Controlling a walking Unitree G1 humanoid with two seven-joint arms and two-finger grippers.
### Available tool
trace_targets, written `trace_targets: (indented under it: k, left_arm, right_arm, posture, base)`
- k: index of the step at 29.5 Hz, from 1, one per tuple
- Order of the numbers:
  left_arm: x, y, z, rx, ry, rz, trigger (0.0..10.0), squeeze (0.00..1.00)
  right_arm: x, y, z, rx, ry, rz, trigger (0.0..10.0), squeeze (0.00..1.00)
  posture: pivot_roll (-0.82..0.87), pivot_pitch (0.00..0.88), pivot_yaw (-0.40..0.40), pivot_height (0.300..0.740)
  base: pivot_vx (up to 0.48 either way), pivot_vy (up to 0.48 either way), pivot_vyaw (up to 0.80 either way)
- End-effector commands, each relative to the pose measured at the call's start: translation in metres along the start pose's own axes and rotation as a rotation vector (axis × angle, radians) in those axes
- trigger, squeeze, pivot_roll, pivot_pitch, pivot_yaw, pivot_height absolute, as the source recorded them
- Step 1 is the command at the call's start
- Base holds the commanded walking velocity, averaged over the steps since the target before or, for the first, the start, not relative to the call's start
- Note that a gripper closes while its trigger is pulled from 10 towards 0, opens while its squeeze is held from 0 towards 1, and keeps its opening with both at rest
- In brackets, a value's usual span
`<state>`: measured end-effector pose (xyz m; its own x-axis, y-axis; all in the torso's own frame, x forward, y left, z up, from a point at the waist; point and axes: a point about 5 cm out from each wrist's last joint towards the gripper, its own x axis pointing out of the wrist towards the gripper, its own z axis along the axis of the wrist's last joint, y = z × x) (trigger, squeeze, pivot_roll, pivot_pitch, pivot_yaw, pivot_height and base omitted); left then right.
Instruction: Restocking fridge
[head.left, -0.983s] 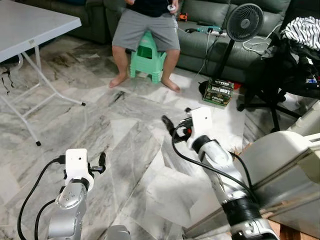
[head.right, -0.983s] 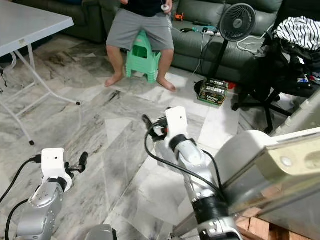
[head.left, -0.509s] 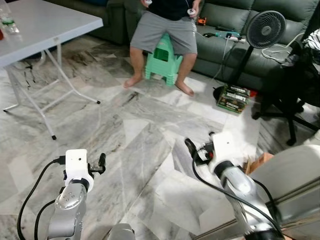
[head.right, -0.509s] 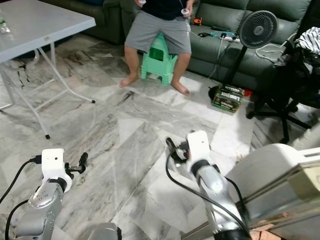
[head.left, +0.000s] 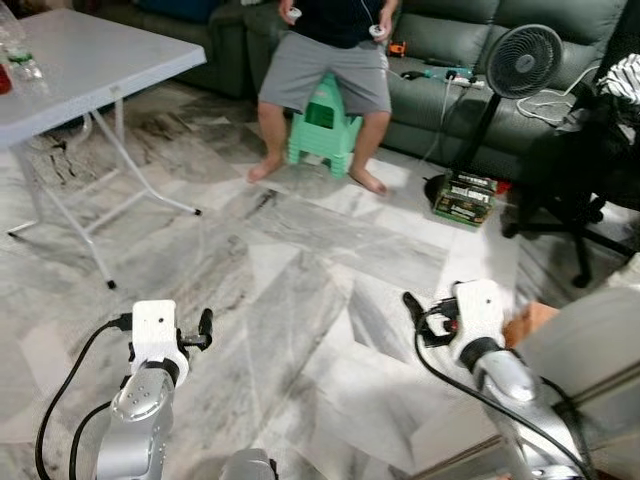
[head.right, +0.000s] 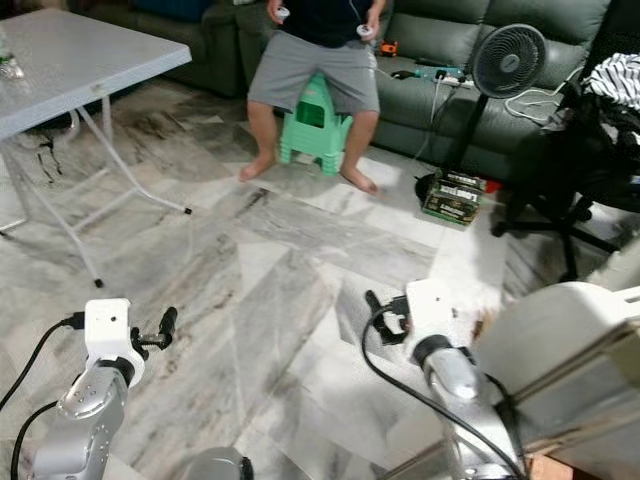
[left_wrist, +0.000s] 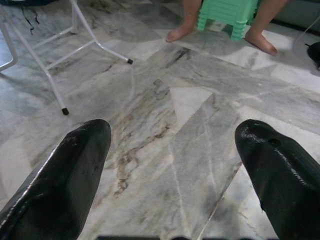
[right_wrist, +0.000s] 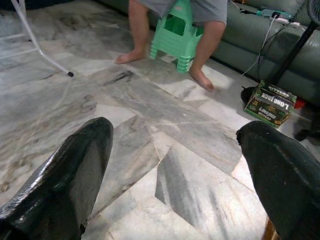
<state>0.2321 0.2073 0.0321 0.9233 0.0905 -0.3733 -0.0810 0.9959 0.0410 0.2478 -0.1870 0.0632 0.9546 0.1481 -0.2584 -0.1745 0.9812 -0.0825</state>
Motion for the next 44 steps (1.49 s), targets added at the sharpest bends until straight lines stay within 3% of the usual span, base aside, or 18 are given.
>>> trace_targets:
  k: [1,5,20,28,30,36,44]
  left_arm:
    - [0.000,0.000,-0.001,0.004,0.019,-0.008,10.0,0.00]
    - [0.001,0.000,-0.001,0.022,0.015,-0.010,10.0,0.00]
    - [0.000,-0.001,0.002,0.015,-0.013,-0.012,10.0,0.00]
    - [-0.002,-0.001,0.000,0.015,-0.010,-0.007,10.0,0.00]
    - [-0.003,-0.001,-0.001,0.012,-0.004,-0.004,10.0,0.00]
    - [-0.005,-0.001,-0.003,0.005,0.003,-0.006,10.0,0.00]
    - [-0.007,-0.004,-0.002,-0.020,-0.019,-0.036,10.0,0.00]
  right_arm:
    - [0.004,-0.002,0.012,0.006,-0.038,-0.011,10.0,0.00]
    - [0.005,-0.004,0.015,0.012,-0.053,-0.035,10.0,0.00]
    - [0.008,-0.014,0.012,-0.023,-0.018,-0.142,10.0,0.00]
    - [0.011,-0.025,0.007,0.049,0.028,-0.280,10.0,0.00]
    - [0.013,-0.030,0.006,0.108,0.027,-0.325,10.0,0.00]
    - [0.013,-0.023,0.006,0.155,0.027,-0.295,10.0,0.00]
    - [0.009,-0.021,0.004,0.146,0.036,-0.291,10.0,0.00]
  posture:
    - [0.10,0.000,-0.030,0.740]
    - [0.10,0.000,-0.030,0.740]
    - [0.11,0.000,-0.034,0.740]
    - [0.11,0.000,-0.036,0.740]
    - [0.11,0.000,-0.035,0.740]
    - [0.11,0.000,-0.038,0.740]
    - [0.10,0.001,-0.041,0.740]
  base:
    - [0.000,0.480,0.00]
    - [0.000,0.463,0.00]
    - [0.000,0.000,0.00]
    - [0.000,0.000,0.00]
    - [0.000,0.000,0.00]
    - [0.000,0.000,-0.36]
    - [0.000,0.000,-0.80]
